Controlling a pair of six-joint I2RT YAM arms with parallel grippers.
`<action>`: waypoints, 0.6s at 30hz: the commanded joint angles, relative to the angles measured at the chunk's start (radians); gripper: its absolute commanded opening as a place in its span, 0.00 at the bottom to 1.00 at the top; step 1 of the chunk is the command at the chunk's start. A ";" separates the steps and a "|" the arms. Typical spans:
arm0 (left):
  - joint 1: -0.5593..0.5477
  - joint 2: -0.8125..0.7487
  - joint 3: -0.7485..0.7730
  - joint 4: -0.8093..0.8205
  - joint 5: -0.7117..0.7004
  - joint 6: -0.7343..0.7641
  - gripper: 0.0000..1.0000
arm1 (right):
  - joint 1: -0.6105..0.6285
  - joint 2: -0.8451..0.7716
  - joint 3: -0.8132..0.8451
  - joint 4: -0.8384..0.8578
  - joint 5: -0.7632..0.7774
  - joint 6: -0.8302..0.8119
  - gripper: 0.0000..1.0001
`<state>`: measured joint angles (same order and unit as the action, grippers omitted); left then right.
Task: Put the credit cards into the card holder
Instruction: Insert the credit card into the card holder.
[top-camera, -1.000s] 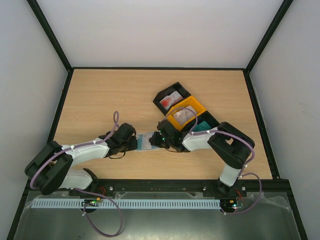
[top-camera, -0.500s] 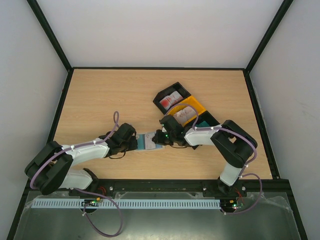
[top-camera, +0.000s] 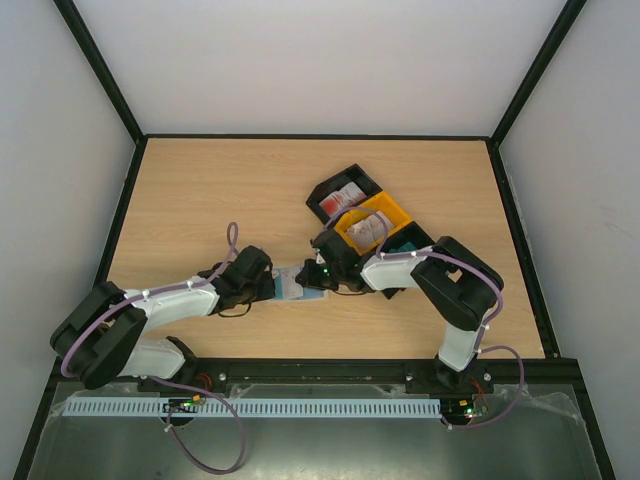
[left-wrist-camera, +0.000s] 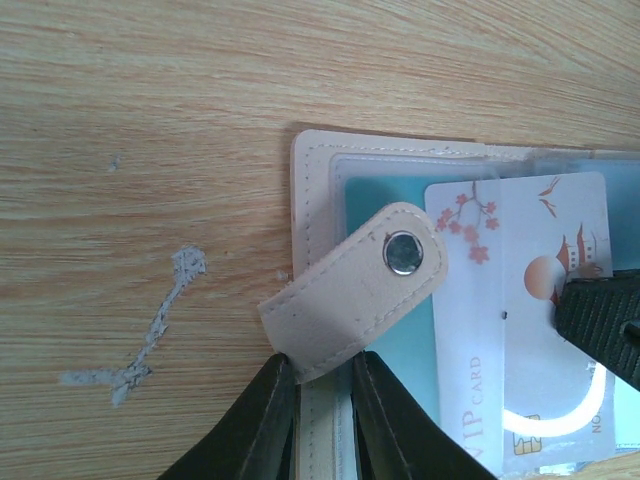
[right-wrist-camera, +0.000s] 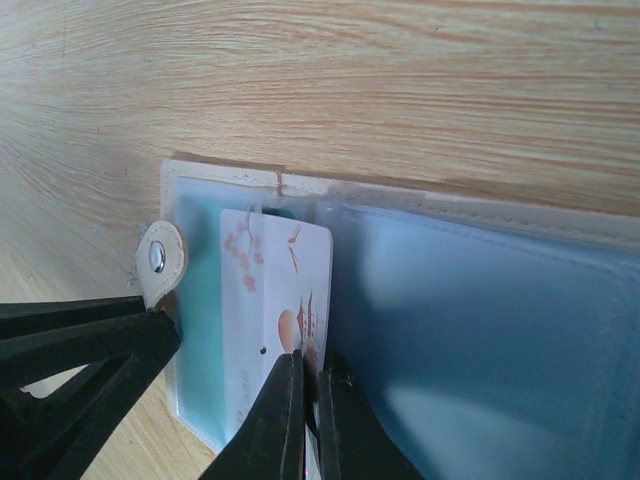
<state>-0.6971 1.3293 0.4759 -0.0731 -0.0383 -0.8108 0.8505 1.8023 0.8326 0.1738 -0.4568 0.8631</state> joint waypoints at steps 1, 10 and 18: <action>-0.003 0.023 -0.011 -0.030 0.018 0.013 0.19 | 0.022 0.037 -0.044 -0.037 0.056 0.062 0.02; -0.003 0.012 -0.018 -0.027 0.024 0.007 0.20 | 0.068 0.065 -0.064 0.097 0.078 0.182 0.02; -0.003 -0.003 -0.028 -0.008 0.042 0.004 0.21 | 0.073 0.086 -0.076 0.156 0.064 0.183 0.02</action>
<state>-0.6971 1.3266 0.4755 -0.0711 -0.0307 -0.8112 0.9039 1.8347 0.7849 0.3611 -0.4099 1.0405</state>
